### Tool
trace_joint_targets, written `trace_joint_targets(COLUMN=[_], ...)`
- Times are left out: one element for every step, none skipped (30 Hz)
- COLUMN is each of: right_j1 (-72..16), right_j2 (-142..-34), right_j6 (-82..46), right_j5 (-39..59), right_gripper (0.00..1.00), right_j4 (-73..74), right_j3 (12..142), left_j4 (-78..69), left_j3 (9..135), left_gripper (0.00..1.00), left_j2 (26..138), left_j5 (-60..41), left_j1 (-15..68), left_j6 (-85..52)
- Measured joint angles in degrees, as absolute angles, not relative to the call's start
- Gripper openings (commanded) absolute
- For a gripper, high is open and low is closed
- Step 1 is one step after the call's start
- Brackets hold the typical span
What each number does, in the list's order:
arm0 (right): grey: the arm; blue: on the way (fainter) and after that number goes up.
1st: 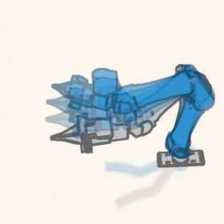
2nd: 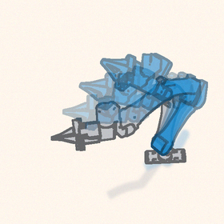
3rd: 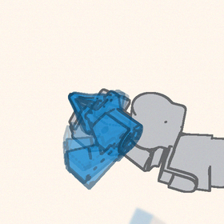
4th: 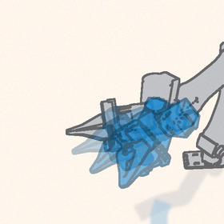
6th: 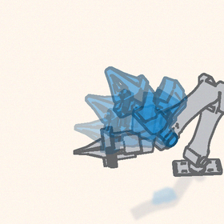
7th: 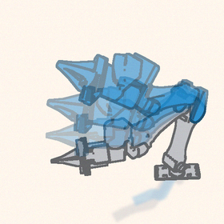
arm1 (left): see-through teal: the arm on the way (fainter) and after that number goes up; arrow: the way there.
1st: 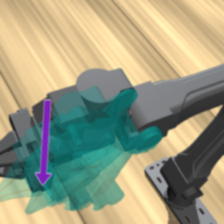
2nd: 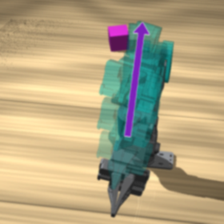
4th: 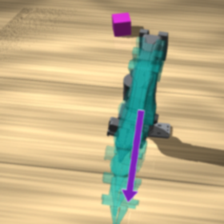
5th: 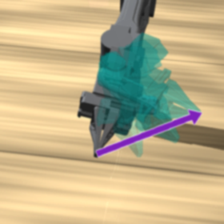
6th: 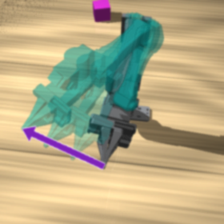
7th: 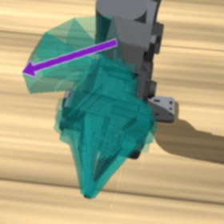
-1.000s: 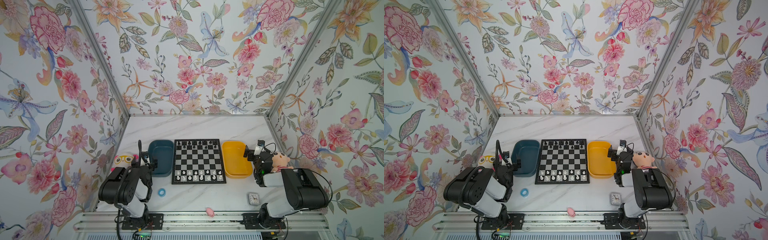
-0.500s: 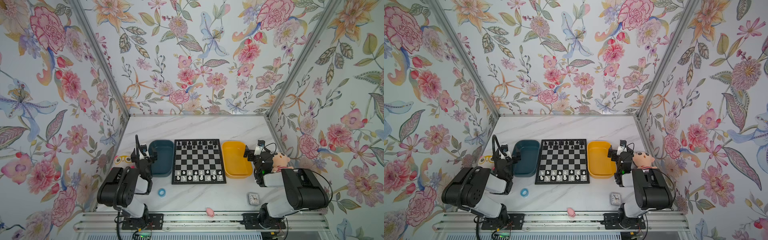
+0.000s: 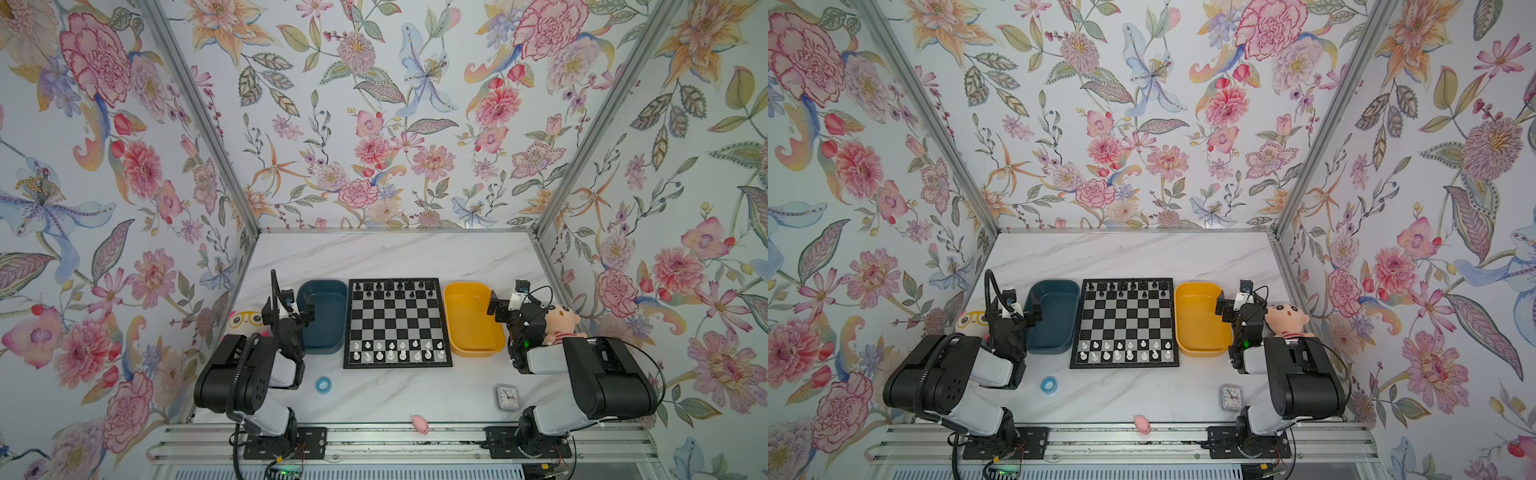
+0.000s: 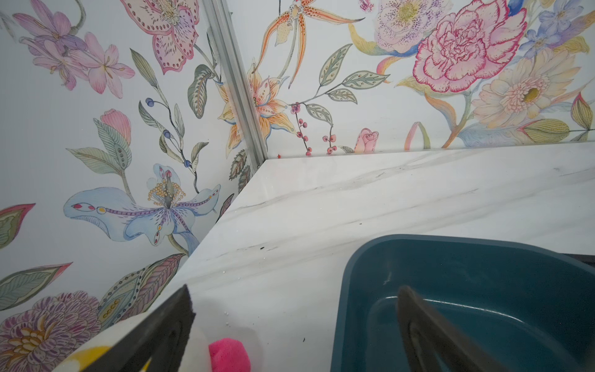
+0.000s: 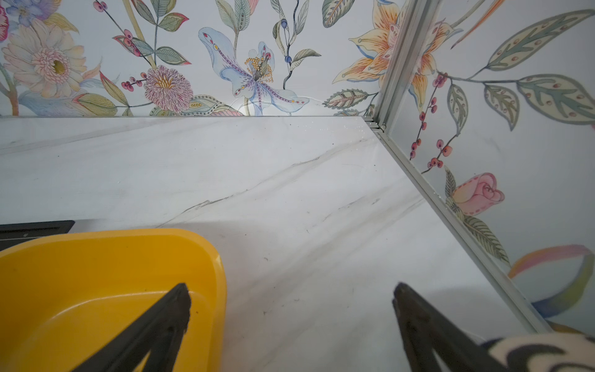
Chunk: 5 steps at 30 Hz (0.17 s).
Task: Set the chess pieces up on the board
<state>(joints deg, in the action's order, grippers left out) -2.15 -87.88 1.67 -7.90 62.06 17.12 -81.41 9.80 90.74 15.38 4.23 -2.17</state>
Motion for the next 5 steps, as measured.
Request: trace_joint_targets(right_j1=[-2.15, -2.15, -2.15, -2.15, -2.15], right_j2=[-87.88, -87.88, -87.88, -87.88, -87.88], right_j6=[1.67, 1.67, 1.67, 1.67, 1.67], right_j5=[-7.90, -7.90, -7.90, -7.90, -7.90], right_gripper=[0.99, 0.99, 0.99, 0.99, 0.99], right_j4=[62.06, 62.06, 62.06, 62.06, 62.06], right_j3=[17.12, 17.12, 17.12, 17.12, 17.12], left_j4=[-81.41, -81.41, -81.41, -81.41, -81.43], left_j3=[9.80, 9.80, 9.80, 9.80, 9.80], left_gripper=[0.99, 0.99, 0.99, 0.99, 0.99], left_j2=[90.74, 90.74, 90.74, 90.74, 90.74], left_j5=[15.38, 15.38, 15.38, 15.38, 15.38], left_j1=[4.23, 4.23, 4.23, 4.23, 4.23], left_j6=[-2.17, -2.17, -2.17, -2.17, -2.17])
